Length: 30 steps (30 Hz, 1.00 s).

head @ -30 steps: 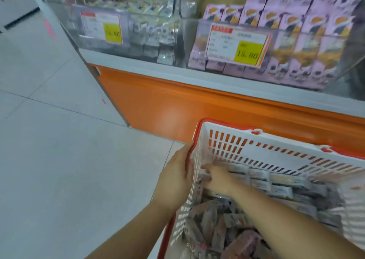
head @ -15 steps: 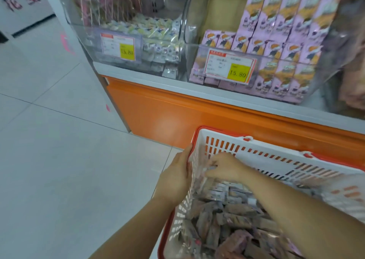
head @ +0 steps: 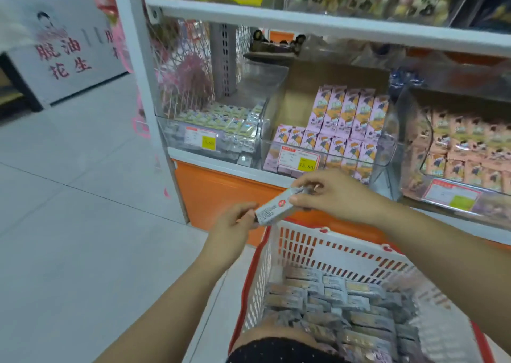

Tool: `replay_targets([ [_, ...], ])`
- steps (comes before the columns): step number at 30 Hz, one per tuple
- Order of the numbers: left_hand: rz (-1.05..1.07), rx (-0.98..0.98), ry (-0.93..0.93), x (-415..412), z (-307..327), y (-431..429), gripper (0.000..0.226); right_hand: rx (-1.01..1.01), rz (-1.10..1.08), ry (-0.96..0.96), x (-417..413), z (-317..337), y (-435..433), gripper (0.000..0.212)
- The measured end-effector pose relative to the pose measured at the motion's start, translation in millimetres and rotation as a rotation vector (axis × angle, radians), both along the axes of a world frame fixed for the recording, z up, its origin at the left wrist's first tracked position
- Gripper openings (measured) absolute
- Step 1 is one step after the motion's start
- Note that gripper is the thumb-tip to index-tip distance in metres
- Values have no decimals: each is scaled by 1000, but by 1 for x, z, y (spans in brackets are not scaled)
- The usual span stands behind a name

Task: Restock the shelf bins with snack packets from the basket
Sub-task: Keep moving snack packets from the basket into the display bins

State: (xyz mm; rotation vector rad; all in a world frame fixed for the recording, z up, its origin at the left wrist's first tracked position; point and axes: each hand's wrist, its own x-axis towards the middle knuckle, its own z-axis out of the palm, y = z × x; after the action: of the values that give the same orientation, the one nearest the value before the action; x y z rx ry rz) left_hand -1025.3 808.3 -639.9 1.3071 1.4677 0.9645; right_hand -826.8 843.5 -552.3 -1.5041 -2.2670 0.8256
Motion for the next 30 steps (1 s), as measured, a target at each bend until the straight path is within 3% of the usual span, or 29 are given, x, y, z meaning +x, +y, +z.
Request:
replay_targets([
  [2, 1, -19, -193, -12, 25, -10, 24, -1, 46, 93, -4, 16, -1, 20],
  [4, -36, 8, -248, -24, 41, -20, 28, 17, 95, 123, -7, 29, -4, 29],
  [10, -82, 171, -75, -38, 55, -42, 35, 84, 120, 158, -18, 41, -14, 35],
  [15, 100, 369, 54, -36, 58, -32, 32, 219, 133, 164, -38, 47, -5, 42],
  [20, 281, 369, 96, -50, 72, 16, 19, 301, 68, -72, -45, 43, 49, 55],
  [23, 323, 389, 174, -62, 81, 57, 25, 261, 69, -240, -47, 37, 93, 56],
  [30, 292, 343, 384, -68, 105, 172, 33, 432, 78, -336, -36, 24, 152, 55],
])
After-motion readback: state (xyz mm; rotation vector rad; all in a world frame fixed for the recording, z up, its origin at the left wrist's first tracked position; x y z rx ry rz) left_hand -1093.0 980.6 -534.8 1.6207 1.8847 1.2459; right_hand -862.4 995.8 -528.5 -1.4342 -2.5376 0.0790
